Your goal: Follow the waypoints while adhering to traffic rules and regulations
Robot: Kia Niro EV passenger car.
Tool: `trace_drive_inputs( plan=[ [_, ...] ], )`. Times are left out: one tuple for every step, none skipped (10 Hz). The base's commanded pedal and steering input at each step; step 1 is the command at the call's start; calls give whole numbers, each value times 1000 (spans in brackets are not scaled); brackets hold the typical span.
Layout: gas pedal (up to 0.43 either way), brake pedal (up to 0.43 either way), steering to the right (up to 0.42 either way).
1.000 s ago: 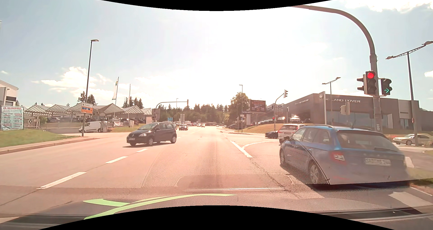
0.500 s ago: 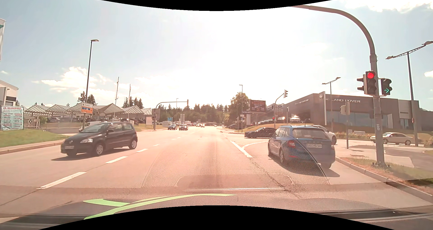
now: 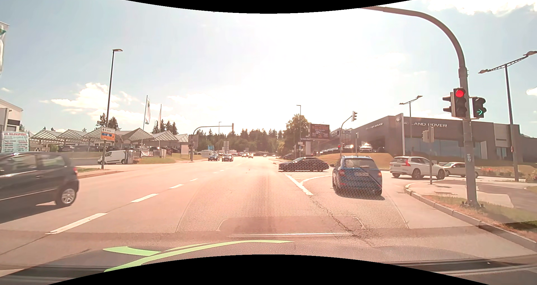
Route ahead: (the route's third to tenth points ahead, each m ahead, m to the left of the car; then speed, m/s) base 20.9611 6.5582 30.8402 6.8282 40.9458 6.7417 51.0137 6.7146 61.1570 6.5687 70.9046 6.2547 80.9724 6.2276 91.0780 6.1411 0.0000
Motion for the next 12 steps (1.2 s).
trace_drive_inputs(
  plan=[
    [0, 256, -4],
    [0, 256, -4],
    [0, 262, -4],
    [0, 256, -4],
    [0, 262, -4],
    [0, 256, -4],
    [0, 256, -4],
    [0, 256, -4],
    [0, 262, -4],
    [0, 256, -4],
    [0, 262, -4],
    [0, 256, -4]
  ],
)
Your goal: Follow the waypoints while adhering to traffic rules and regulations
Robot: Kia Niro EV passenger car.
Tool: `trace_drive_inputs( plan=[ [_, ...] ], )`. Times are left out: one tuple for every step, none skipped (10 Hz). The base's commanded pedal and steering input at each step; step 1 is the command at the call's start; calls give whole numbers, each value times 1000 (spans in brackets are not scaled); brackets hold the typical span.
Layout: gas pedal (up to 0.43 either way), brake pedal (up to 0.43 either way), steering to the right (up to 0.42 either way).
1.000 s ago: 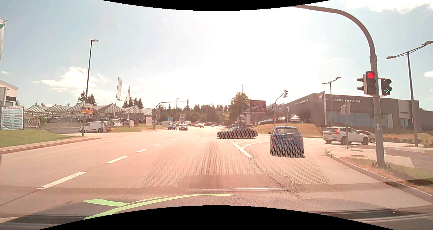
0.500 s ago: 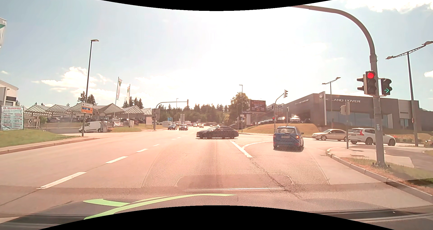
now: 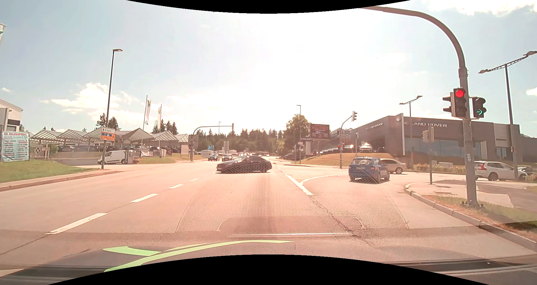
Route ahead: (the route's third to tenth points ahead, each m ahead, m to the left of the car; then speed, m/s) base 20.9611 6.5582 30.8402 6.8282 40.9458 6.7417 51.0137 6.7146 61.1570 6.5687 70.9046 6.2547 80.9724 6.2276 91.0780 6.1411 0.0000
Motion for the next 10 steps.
trace_drive_inputs(
  plan=[
    [0, 256, -4],
    [0, 262, -4],
    [0, 256, -4],
    [0, 256, -4],
    [0, 262, -4],
    [0, 256, -4],
    [0, 262, -4],
    [0, 262, -4],
    [0, 256, -4],
    [0, 256, -4]
  ],
)
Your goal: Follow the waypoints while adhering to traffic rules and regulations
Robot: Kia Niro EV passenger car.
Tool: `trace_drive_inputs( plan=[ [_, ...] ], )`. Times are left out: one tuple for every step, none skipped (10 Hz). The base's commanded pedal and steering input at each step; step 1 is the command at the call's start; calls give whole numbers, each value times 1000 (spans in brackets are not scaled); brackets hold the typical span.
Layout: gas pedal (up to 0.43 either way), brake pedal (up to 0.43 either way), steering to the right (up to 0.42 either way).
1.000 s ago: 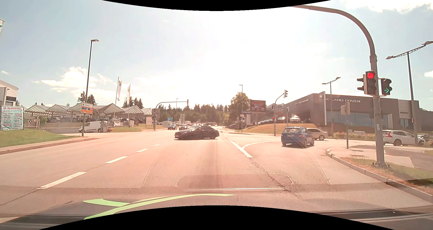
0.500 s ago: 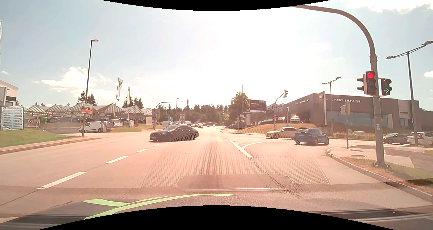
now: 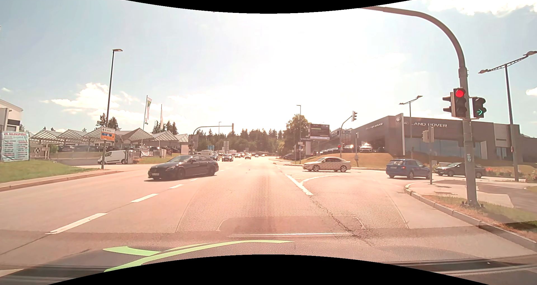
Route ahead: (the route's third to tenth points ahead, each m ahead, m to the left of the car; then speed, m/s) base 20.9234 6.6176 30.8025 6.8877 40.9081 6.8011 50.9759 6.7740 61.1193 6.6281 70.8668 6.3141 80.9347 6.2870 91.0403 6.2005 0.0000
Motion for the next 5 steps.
trace_drive_inputs(
  plan=[
    [0, 262, -4],
    [0, 262, -4],
    [0, 256, -4],
    [0, 262, -4],
    [0, 262, -4]
  ],
)
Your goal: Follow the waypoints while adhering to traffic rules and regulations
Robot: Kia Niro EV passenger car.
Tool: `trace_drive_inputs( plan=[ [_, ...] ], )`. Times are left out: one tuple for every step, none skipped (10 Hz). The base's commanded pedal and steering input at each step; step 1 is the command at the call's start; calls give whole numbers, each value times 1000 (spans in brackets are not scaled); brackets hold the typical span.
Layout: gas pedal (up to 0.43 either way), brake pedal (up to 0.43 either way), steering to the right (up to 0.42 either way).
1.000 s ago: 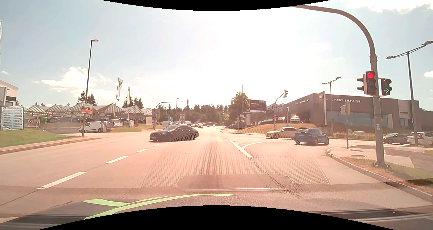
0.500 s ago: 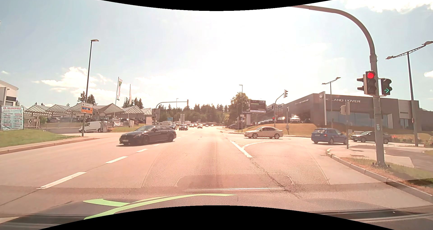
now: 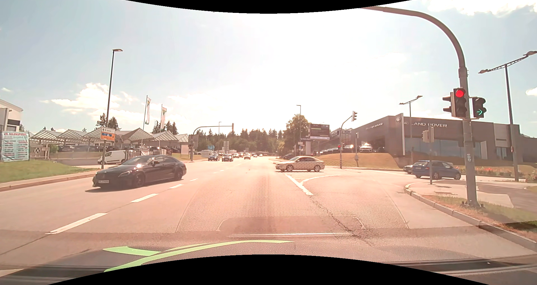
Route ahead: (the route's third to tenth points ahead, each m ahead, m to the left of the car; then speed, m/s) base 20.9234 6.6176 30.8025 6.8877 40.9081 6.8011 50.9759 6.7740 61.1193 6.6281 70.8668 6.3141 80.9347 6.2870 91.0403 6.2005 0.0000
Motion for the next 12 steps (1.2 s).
trace_drive_inputs(
  plan=[
    [0, 256, -4],
    [0, 256, -4],
    [0, 244, -4],
    [0, 213, -4],
    [0, 183, -3],
    [0, 165, -1],
    [0, 140, 0],
    [0, 110, 0],
    [0, 79, 0],
    [0, 61, 0],
    [0, 61, 0],
    [0, 73, 0]
  ],
)
